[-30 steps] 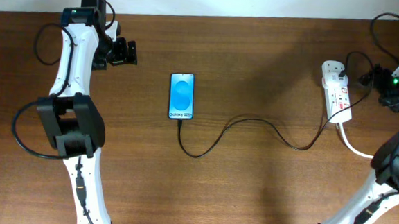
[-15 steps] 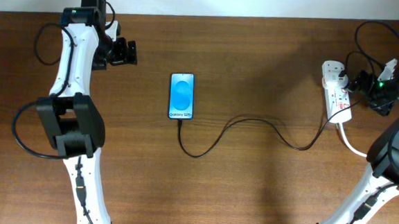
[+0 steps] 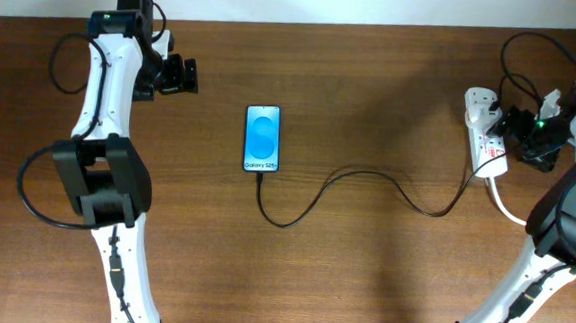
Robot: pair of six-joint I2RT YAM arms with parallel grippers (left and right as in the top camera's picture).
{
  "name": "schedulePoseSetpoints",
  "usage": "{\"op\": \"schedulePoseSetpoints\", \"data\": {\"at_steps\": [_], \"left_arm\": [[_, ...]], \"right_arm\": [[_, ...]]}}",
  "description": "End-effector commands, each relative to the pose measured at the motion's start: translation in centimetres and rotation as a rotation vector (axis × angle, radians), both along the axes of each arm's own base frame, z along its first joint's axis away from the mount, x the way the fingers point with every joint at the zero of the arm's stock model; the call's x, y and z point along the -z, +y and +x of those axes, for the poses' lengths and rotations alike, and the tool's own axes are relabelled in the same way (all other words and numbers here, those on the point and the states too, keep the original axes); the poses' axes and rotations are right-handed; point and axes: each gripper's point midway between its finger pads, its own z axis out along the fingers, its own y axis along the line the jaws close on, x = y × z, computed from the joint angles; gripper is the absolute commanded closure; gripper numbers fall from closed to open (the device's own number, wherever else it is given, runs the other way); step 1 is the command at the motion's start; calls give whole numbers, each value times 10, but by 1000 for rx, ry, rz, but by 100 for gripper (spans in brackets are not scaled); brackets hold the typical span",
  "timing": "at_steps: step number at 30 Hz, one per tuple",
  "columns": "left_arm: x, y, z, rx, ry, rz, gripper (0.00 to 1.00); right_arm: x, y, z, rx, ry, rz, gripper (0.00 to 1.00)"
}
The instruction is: Plug charger to phone and switch on socket
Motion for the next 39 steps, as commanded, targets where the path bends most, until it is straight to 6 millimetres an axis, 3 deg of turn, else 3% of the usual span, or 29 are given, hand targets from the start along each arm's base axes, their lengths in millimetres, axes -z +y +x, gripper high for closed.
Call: {"op": "schedulePoseSetpoints", "data": {"at_steps": [1, 3, 5, 7, 12, 14, 16, 19, 22, 26, 30, 34, 36, 39], "left_arm": [[-5, 2, 2, 6, -13, 10, 1], [-4, 2, 2, 6, -12, 10, 1], [-5, 2, 2, 6, -13, 10, 1], [-5, 2, 2, 6, -13, 10, 1], [-4, 2, 2, 6, -12, 10, 1], [-5, 2, 2, 6, -13, 10, 1], [-5, 2, 2, 6, -13, 10, 1], [-5, 2, 2, 6, -13, 10, 1], [-5, 2, 2, 6, -13, 10, 1], [-5, 2, 2, 6, -13, 10, 1], [-5, 2, 2, 6, -13, 10, 1], [-5, 2, 2, 6, -13, 10, 1], [-5, 2, 2, 6, -13, 10, 1], [-5, 2, 2, 6, -13, 10, 1]], "right_arm": [[-10, -50, -18, 135, 37, -49, 2], [-55, -83, -30, 209, -15, -71, 2], [-97, -94, -36, 240, -82, -66, 1], [-141, -93, -42, 245, -139, -105, 2], [-275, -50, -70, 206, -356, -222, 2], [-308, -16, -76, 149, -415, -244, 2], [-337, 37, -68, 33, -490, -254, 2], [-351, 134, -63, -192, -522, -209, 2], [-345, 183, -70, -354, -491, -185, 1], [-340, 193, -105, -373, -400, -191, 2], [-365, 190, -134, -354, -460, -248, 2], [-367, 202, -161, -372, -442, -193, 1], [-366, 195, -172, -356, -412, -237, 2], [-380, 198, -187, -350, -467, -248, 2]]}}
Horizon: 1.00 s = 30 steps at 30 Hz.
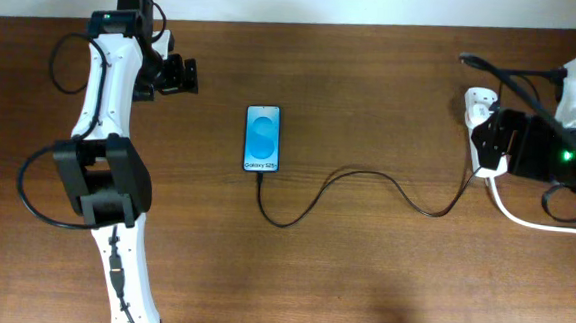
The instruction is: Plug charger to phone and switch on socket
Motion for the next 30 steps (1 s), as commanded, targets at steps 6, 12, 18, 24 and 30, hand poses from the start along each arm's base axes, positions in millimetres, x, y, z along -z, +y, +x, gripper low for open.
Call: {"op": "schedulePoseSetpoints", "data": {"at_steps": [6, 12, 18, 24, 30], "left_arm": [[-5, 2, 2, 6, -13, 10, 1], [-5, 2, 2, 6, -13, 10, 1], [-5, 2, 2, 6, -13, 10, 1], [-5, 2, 2, 6, -13, 10, 1], [-5, 1, 2, 7, -13, 10, 1]], "right_arm": [[-12, 1, -11, -4, -44, -20, 2], [-14, -2, 0, -61, -81, -83, 2], [-55, 29, 45, -207, -683, -235, 2], [16, 16, -3, -82, -1089, -308, 2], [113, 11, -40, -63, -1144, -324, 2]]}}
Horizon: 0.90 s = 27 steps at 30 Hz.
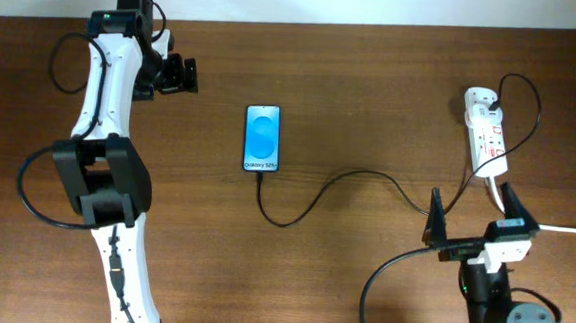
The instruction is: Plug charger to phone and switch on socket
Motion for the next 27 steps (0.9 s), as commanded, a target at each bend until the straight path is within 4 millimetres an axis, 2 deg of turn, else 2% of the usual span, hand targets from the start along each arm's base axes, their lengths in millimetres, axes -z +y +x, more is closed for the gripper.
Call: {"op": "schedulePoseSetpoints", "data": {"at_steps": [1, 2, 7, 25, 27], "left_arm": [[-4, 1, 1, 7, -12, 9, 1], [-4, 1, 1, 7, -12, 9, 1], [-4, 1, 1, 7, -11, 9, 1], [-4, 1, 1, 7, -11, 9, 1], [-26, -6, 2, 21, -56, 12, 1]], "right_arm": [[36, -4, 1, 15, 6, -3, 2], [61, 3, 6, -27, 55, -8, 2], [117, 7, 13, -52, 203, -1, 2], [121, 9, 12, -62, 219, 0, 2], [121, 9, 12, -62, 219, 0, 2]]}}
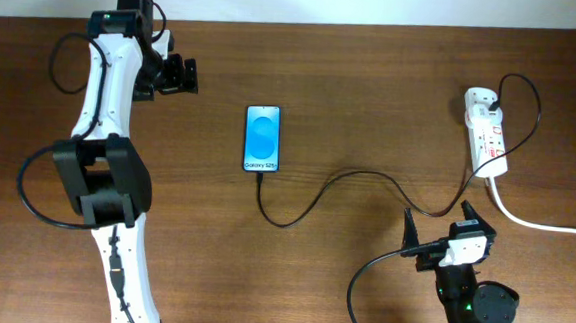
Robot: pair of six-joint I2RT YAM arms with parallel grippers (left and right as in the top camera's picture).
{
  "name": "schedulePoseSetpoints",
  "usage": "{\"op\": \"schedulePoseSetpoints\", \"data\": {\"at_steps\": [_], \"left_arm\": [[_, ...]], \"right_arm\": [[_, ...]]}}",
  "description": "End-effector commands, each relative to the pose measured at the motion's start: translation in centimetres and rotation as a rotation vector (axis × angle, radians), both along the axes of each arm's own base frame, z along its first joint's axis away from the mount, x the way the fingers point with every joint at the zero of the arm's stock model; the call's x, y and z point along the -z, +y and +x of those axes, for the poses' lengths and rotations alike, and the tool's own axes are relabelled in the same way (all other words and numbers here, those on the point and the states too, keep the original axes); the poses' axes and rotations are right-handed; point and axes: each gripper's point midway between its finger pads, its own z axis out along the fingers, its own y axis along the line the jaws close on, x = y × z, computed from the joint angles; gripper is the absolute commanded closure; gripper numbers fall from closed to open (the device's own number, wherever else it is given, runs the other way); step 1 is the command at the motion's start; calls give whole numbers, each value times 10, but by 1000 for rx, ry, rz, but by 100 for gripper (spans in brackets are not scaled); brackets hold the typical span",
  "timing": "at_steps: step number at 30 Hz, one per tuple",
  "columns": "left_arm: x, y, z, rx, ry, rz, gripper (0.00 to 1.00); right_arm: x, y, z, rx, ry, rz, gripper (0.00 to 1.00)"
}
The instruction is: Plug charger to phone and switch on socket
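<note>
The phone (262, 138) lies flat mid-table with its blue screen lit. A black charger cable (347, 175) runs from the phone's near end in a loop to the white power strip (487, 142) at the far right. My right gripper (441, 223) is open and empty near the front edge, well short of the strip, just in front of the cable. My left gripper (180, 75) rests at the far left, left of the phone and apart from it. Whether its jaws are open or shut does not show.
The strip's white lead (540, 222) runs off the right edge of the brown table (373, 77). The left arm (112, 91) stretches along the left side. Black cables (381, 277) loop round the right arm's base at the front.
My right arm has shifted left along the front edge, and its open fingers look closer together. The phone, the cable, the strip and the left arm are unchanged.
My right gripper was first at the power strip, and then hung over it. After that it stood back near the front edge, open and empty, and it is now further left. The phone stayed lit and cabled throughout, and the left arm never moved.
</note>
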Motion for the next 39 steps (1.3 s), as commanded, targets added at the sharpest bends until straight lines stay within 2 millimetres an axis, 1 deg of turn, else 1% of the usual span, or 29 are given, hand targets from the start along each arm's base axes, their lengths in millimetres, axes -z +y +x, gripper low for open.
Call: {"op": "schedulePoseSetpoints", "data": {"at_steps": [1, 2, 3, 4, 5, 7, 8, 9, 10, 11, 13, 14, 15, 16, 18, 20, 24, 26, 27, 31, 32, 33, 34, 35, 39], "left_arm": [[-53, -15, 0, 38, -105, 15, 1], [-86, -14, -10, 40, -159, 91, 1], [-102, -13, -17, 40, -181, 123, 1], [-127, -5, -31, 45, -219, 243, 1], [-155, -10, -52, 56, -259, 297, 1], [-190, -24, -89, 82, -345, 324, 1], [-205, -29, -101, 104, -422, 322, 1], [-217, -28, -119, 106, -539, 322, 1], [-222, -26, -129, 93, -601, 317, 1], [-224, -26, -143, 83, -684, 300, 1], [-218, -41, -183, 162, -989, 225, 1], [-211, -41, -198, 164, -1120, 229, 1], [-210, -40, -203, 172, -1163, 241, 1], [-207, -39, -216, 187, -1253, 273, 1], [-202, -37, -227, 197, -1309, 294, 1], [-184, -41, -241, 261, -1359, 300, 1], [-158, -27, -259, 226, -1404, 333, 1], [-142, -25, -265, 219, -1411, 341, 1], [-132, -24, -267, 214, -1412, 344, 1], [-113, -17, -270, 183, -1413, 370, 1], [-106, -17, -270, 185, -1400, 370, 1], [-89, -17, -272, 193, -1358, 364, 1], [-80, -17, -273, 201, -1325, 359, 1], [-76, -18, -274, 206, -1310, 355, 1], [-76, -18, -274, 205, -1310, 356, 1]], "right_arm": [[1, 1, -1, -11, -1, -2, 2], [1, 1, -1, -11, -1, -2, 2], [1, 1, -1, -11, -1, -2, 2], [1, 1, -1, -11, -1, -2, 2], [1, 1, -1, -11, -1, -2, 2], [1, 1, -1, -11, -1, -2, 2], [1, 1, -1, -10, -1, -2, 2], [1, 1, -1, -11, -1, -2, 2], [1, 1, -1, -11, -1, -2, 2], [1, 1, -1, -11, 0, -2, 2], [1, 1, -1, -11, -1, -2, 2], [1, 1, -1, -11, 0, -2, 1], [1, 1, -1, -11, -1, -2, 2], [1, 1, -1, -11, 0, -2, 2], [1, 1, -1, -11, -1, -2, 2], [1, 1, -1, -11, -1, -2, 2], [1, 1, -1, -11, -1, -2, 2], [1, 1, -1, -11, -1, -2, 2], [1, 1, -1, -11, -1, -2, 2], [1, 1, -1, -11, -1, -2, 2], [1, 1, -1, -11, -1, -2, 2], [1, 1, -1, -11, -1, -2, 2], [1, 1, -1, -11, -1, -2, 2], [1, 1, -1, -11, -1, -2, 2], [1, 1, -1, -11, -1, -2, 2]]}}
